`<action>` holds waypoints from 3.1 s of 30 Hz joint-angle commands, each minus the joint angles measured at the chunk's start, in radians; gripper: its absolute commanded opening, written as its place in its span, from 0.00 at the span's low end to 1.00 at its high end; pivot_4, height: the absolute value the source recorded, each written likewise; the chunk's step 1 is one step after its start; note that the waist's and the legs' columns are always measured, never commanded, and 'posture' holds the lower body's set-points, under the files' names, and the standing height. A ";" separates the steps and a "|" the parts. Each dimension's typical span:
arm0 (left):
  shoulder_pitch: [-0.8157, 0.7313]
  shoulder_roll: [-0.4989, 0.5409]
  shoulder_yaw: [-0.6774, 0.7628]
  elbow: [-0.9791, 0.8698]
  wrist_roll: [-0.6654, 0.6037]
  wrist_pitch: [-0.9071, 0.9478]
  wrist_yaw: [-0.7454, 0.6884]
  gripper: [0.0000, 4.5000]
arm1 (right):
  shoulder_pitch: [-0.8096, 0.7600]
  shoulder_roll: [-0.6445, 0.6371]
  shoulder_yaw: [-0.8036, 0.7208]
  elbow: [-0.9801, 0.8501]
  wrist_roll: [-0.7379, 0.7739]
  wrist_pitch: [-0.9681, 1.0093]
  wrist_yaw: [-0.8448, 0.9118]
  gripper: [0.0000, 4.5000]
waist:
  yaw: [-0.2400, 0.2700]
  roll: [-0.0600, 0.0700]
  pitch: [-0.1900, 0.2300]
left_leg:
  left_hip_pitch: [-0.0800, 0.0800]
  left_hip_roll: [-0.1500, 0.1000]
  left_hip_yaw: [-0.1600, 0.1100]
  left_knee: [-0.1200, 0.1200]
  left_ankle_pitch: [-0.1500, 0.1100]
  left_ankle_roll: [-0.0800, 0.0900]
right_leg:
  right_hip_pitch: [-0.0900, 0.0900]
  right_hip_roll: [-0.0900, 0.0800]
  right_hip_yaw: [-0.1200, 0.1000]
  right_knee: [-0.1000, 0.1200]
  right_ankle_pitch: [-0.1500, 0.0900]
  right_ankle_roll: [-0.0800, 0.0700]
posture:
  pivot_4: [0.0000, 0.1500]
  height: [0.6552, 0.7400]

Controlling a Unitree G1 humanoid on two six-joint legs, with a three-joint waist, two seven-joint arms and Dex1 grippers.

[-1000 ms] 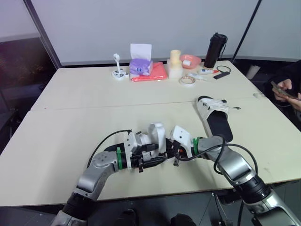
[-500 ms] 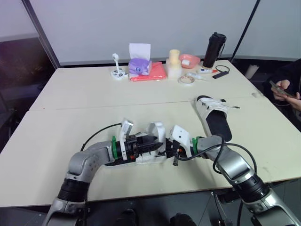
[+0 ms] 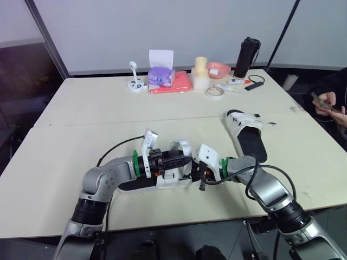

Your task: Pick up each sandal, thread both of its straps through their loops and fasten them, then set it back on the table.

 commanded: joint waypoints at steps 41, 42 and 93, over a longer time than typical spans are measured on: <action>0.029 0.025 -0.056 -0.075 0.065 -0.100 -0.035 0.00 | 0.035 -0.005 0.040 0.056 -0.047 0.023 -0.023 0.00 | 0.000 -0.001 0.002 | 0.000 0.001 0.000 0.000 -0.001 -0.001 | 0.000 0.000 0.000 -0.001 0.000 -0.001 | 1.00 1.00; 0.027 0.021 -0.051 -0.068 0.064 -0.103 -0.034 0.00 | 0.035 -0.006 0.040 0.056 -0.048 0.022 -0.023 0.00 | 0.000 -0.001 0.002 | 0.000 0.001 0.000 0.000 -0.001 -0.002 | 0.000 0.000 0.000 -0.001 0.000 -0.001 | 1.00 1.00; 0.061 -0.005 0.003 -0.050 0.017 -0.023 0.021 0.00 | 0.039 -0.010 0.050 0.054 -0.062 0.017 -0.015 0.00 | -0.001 -0.002 0.003 | 0.000 0.002 0.000 0.000 -0.002 -0.003 | 0.000 0.000 0.000 -0.005 0.001 -0.002 | 1.00 1.00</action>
